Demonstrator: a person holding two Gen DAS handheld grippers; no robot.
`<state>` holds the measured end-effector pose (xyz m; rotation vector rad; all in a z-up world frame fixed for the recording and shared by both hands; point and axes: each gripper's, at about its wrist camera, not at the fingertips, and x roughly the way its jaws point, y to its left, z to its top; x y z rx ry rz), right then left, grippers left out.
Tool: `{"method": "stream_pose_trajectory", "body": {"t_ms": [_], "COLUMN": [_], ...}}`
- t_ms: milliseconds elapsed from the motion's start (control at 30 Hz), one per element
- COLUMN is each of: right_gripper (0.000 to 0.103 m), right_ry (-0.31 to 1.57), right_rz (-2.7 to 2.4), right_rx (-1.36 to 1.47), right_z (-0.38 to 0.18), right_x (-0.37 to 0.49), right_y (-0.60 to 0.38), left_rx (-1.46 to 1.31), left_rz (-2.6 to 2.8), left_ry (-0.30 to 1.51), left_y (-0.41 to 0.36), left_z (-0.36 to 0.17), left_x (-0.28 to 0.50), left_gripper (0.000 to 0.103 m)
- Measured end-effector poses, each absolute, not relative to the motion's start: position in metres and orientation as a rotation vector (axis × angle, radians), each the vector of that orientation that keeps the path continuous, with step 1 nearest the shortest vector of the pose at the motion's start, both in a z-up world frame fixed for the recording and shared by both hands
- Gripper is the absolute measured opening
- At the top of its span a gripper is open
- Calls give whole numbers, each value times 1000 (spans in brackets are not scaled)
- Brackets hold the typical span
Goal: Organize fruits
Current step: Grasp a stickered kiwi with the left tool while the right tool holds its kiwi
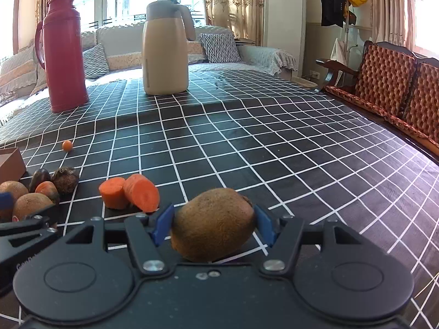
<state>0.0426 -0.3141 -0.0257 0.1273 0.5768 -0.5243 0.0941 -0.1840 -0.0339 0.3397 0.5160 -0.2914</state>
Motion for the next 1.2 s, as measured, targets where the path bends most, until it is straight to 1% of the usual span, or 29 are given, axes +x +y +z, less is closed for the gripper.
{"method": "stream_pose_trajectory", "body": {"t_ms": [167,200,267,300,333,467,500,567,600,933,1200], "right_gripper": [63,63,63,63,63,63,63,63,63,63,63], "right_ry": [574,574,578,578,578,579,579,579,580,580,574], "right_rz": [-505,-501,-494,-493,-493,-487,-487,-485,-483,-459,-441], "right_rx": [111,106,100,97,94,105,105,108,111,108,102], "right_z": [-25,-25,-26,-27,-26,-25,-25,-25,-25,-25,-24], "right_x": [40,40,40,39,40,40,41,41,41,40,39], "right_y": [-307,-306,-304,-303,-303,-304,-304,-305,-305,-302,-299], "left_rx": [244,241,254,255,258,279,299,346,359,209,167], "left_rz": [-303,-302,-281,-275,-287,-302,-308,-331,-324,-351,-357], "left_ry": [537,542,538,532,536,542,536,527,532,574,547], "left_y": [-170,-169,-170,-170,-170,-174,-177,-183,-184,-158,-145], "left_z": [-28,-28,-27,-27,-27,-35,-36,-38,-39,-29,-14], "left_x": [97,100,105,107,110,113,110,104,102,99,88], "left_gripper": [57,59,73,85,91,91,88,63,61,60,60]}}
